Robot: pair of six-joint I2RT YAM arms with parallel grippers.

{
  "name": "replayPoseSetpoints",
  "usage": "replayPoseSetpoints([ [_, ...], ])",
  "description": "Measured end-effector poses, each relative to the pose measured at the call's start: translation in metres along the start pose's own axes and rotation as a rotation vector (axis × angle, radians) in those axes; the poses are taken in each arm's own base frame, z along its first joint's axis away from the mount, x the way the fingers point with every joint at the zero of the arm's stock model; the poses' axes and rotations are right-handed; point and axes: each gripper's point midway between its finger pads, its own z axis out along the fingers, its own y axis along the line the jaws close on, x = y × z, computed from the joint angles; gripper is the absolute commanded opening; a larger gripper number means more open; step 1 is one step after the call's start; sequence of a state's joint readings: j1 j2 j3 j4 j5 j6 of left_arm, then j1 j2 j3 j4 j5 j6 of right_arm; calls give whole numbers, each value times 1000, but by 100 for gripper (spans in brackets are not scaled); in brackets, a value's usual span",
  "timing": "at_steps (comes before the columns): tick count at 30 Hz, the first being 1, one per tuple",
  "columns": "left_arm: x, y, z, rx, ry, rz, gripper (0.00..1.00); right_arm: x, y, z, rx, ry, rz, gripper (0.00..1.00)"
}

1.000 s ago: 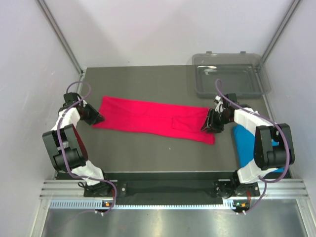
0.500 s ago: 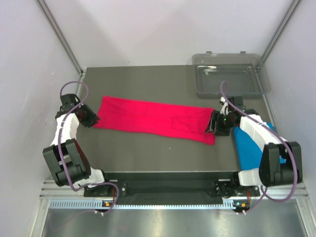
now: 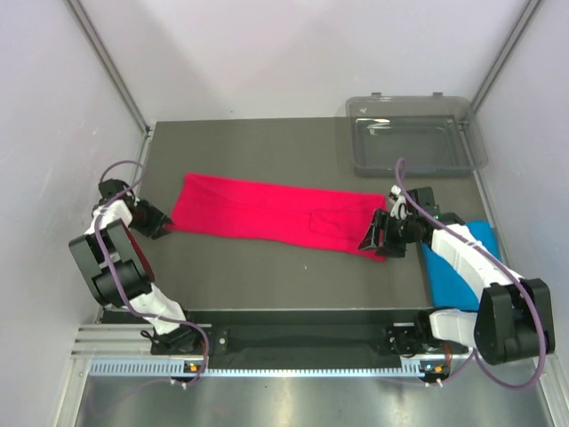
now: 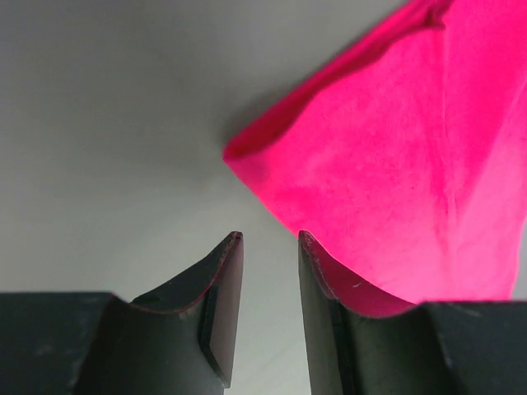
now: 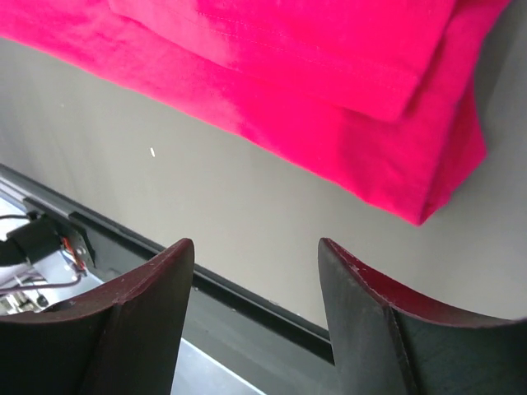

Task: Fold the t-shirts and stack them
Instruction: Fold the tshirt

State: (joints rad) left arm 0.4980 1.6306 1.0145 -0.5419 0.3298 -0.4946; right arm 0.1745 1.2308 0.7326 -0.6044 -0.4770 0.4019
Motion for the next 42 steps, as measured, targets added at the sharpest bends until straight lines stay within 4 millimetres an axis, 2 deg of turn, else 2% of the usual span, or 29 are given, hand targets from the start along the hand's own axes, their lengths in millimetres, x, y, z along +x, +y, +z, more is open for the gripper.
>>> replayPoseSetpoints([
  [6, -13, 6, 12, 17, 15, -54, 38, 8, 1, 2, -33, -34, 48, 63],
  [12, -11, 10, 31, 17, 58, -85, 38, 6, 4, 4, -49, -54, 70, 63],
  [17, -12, 8, 32, 29, 61, -88, 38, 4, 5, 5, -54, -62, 80, 63],
  [21, -13, 9, 34, 24, 57, -90, 29, -1, 7, 9, -68, -83, 120, 60],
  [22, -13, 9, 34, 23, 56, -90, 17, -1, 7, 11, -72, -87, 141, 59],
  [25, -14, 11, 37, 19, 56, -94, 0, 8, 1, 21, -78, -87, 233, 59],
  [29, -15, 12, 37, 23, 53, -107, 0, 24, -7, 28, -64, -77, 344, 61],
  [32, -13, 17, 33, 36, 39, -140, 0, 22, -7, 25, -65, -125, 378, 63],
  [37, -4, 43, 19, 5, 13, -217, 0, 13, -9, 25, -86, -221, 417, 63],
  [42, -1, 63, 1, -68, -32, -263, 0, 20, -18, 38, -74, -232, 490, 62],
])
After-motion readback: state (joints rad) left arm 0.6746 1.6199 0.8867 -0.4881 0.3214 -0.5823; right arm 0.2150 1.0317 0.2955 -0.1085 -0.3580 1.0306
